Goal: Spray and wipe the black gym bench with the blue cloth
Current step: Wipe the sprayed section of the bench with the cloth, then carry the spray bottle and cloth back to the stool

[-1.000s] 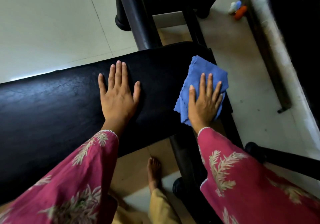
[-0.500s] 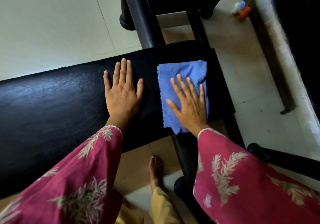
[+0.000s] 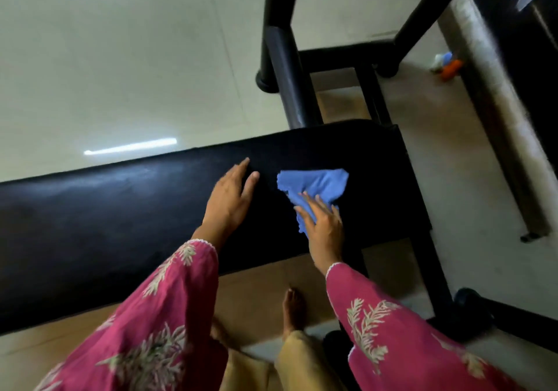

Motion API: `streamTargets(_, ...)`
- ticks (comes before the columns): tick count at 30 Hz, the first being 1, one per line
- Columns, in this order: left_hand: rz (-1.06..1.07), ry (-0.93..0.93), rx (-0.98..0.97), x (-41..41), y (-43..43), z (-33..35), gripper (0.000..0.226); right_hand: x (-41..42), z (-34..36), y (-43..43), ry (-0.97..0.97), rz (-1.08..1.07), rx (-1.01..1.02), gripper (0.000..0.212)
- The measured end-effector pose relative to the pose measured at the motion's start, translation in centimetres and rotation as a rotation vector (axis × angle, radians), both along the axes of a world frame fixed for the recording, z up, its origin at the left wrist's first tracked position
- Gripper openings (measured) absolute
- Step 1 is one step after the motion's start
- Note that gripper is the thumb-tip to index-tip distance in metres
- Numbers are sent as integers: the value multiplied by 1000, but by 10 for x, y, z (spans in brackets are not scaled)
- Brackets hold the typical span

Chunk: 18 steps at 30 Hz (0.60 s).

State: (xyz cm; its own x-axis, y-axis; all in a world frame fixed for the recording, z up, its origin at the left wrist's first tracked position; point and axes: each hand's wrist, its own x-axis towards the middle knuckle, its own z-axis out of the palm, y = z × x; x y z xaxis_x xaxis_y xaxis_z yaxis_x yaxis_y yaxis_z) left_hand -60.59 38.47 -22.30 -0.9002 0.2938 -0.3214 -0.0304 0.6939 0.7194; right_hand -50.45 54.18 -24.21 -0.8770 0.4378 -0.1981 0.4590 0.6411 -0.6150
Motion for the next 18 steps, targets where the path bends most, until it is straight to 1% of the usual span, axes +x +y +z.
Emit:
streamTargets(1, 37, -59, 15, 4, -18, 13, 46, -1, 13, -13, -65, -62, -162, 29)
streamTargets(3, 130, -129, -2, 12, -67, 43, 41, -12, 51, -46, -157, -64, -380, 26)
streamTargets(5, 222, -173, -66, 18, -122, 72, 38, -25, 85, -84, -156, -36, -567, 14)
streamTargets(6, 263, -190, -90, 21, -147, 83, 37, -31, 99, -102, -163, -22, -631, 13)
streamTargets(7, 322, -194, -108, 24, -178, 98, 37, -39, 112, -125, -179, 12, -679, 18)
streamTargets(10, 535, -182, -119, 42, -271, 131, 38, -50, 141, -200, -267, 112, -768, 11)
streamTargets(12, 688, -178, -129, 53, -328, 139, 39, -59, 150, -251, -308, 166, -819, 17)
streamTargets(14, 872, -175, -126, 59, -392, 139, 40, -71, 155, -314, -353, 220, -850, 14)
streamTargets(15, 971, -169, -112, 59, -422, 136, 40, -77, 155, -346, -363, 235, -862, 15)
streamTargets(18, 1249, -180, -7, 55, -502, 124, 43, -90, 150, -437, -354, 207, -905, 20)
